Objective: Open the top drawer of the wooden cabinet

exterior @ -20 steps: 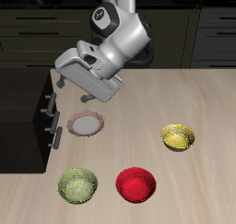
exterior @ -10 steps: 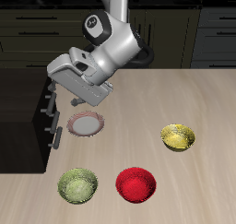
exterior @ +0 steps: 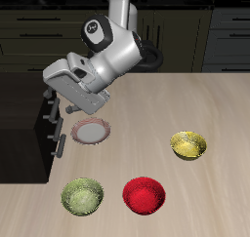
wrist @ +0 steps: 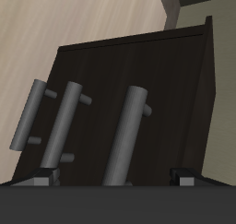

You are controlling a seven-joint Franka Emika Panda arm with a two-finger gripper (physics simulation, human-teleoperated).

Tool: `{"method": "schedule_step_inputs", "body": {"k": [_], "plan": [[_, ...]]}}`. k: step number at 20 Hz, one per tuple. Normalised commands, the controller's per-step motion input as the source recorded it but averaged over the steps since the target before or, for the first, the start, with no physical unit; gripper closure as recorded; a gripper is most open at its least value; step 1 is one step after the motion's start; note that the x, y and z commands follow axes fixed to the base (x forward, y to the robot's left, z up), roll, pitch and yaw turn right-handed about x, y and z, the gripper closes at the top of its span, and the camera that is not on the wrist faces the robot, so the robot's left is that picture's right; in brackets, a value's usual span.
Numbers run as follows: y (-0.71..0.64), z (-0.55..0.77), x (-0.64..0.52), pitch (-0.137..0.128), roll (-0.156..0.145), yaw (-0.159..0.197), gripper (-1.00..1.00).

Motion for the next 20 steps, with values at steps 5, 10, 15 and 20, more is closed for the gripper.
{"method": "schedule_step_inputs", "body": {"k": [5,10,15,20], "plan": [[-0.1,-0.05,-0.01,0.004,-0.017,0.008,-1.0],[-0.06,-0.21,0.07,0.009,0.003,0.036,-1.0],[-0.16,-0.19,0.03,0.027,-0.026,0.01,-1.0],[-0.2,-0.18,-0.08,0.027,-0.048,0.028,-1.0]]}}
